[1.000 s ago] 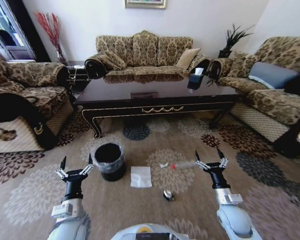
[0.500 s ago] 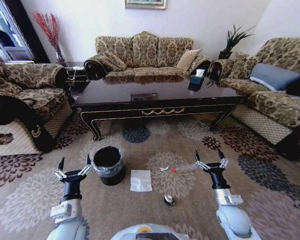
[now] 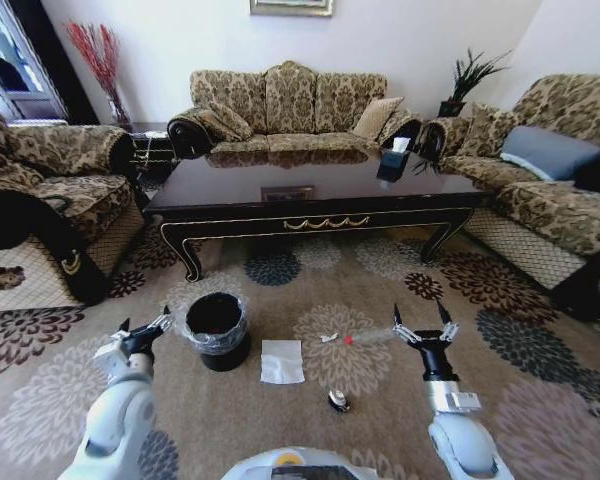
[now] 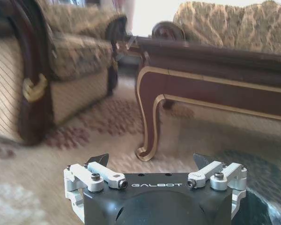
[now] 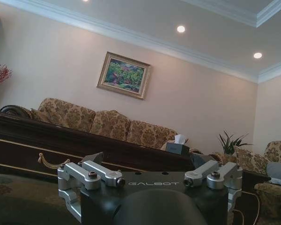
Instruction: Move to the front of the table and pick up the trash from the floor, then place it into the trash bin.
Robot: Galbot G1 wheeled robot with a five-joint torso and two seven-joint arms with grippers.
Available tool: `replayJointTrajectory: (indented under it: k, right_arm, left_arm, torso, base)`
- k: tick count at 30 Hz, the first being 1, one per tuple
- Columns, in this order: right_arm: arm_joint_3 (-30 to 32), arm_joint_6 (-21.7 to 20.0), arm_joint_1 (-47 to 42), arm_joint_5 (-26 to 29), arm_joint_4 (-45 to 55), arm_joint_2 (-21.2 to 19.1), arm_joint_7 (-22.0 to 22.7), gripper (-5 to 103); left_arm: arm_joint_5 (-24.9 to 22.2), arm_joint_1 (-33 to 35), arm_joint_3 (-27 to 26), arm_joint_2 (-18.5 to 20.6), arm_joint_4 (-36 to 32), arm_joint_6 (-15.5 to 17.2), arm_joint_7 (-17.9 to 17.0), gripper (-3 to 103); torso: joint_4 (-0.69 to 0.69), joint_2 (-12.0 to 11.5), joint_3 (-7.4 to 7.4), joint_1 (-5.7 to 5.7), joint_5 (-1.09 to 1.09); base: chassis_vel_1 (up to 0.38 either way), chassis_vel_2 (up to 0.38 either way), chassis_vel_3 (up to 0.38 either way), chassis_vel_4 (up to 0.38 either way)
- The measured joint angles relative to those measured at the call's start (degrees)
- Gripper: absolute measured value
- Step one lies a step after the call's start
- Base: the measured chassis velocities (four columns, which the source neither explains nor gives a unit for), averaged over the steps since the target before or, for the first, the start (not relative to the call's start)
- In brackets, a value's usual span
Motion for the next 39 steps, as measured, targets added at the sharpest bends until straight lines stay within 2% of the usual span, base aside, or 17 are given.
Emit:
replayJointTrajectory:
  k: [1,6,9,22,38,39]
  right_arm:
    - [0.0,0.0,0.0,0.0,0.0,0.0,0.0,100]
    - [-0.5,0.2,1.0,0.4,-3.0,0.5,0.8,100]
    - [-0.5,0.2,1.3,0.5,-3.9,0.7,1.0,100]
    - [-0.1,0.7,2.5,0.7,-6.6,0.9,1.0,100]
    - [-0.5,1.5,2.8,0.8,-7.1,0.9,0.8,100]
    - [-0.5,1.5,2.7,0.8,-7.0,0.9,0.8,100]
  left_arm:
    - [0.0,0.0,0.0,0.0,0.0,0.0,0.0,100]
    - [-7.4,-8.3,3.3,0.7,9.5,1.5,0.0,100]
    - [-8.8,-10.1,4.6,0.7,12.1,2.9,-0.4,100]
    - [-8.6,-13.1,8.2,-1.2,19.0,6.1,-1.1,100]
    - [-7.6,-13.9,7.8,-1.8,23.1,5.5,-1.1,101]
    - [-7.4,-13.9,7.8,-1.8,23.2,5.4,-1.1,98]
  torso:
    - [0.00,0.0,0.00,0.00,0.00]
    - [-0.01,0.0,0.01,0.01,0.01]
    - [0.00,0.0,0.01,0.01,0.01]
    - [0.01,0.0,0.00,0.01,0.02]
    - [0.02,0.0,-0.01,-0.01,0.06]
    - [0.01,0.0,-0.01,-0.01,0.04]
  base:
    - [0.000,0.000,0.000,0.000]
    - [0.000,0.000,0.000,0.000]
    - [0.000,0.000,0.000,0.000]
    - [0.000,0.000,0.000,0.000]
    - [0.000,0.000,0.000,0.000]
    - [0.000,0.000,0.000,0.000]
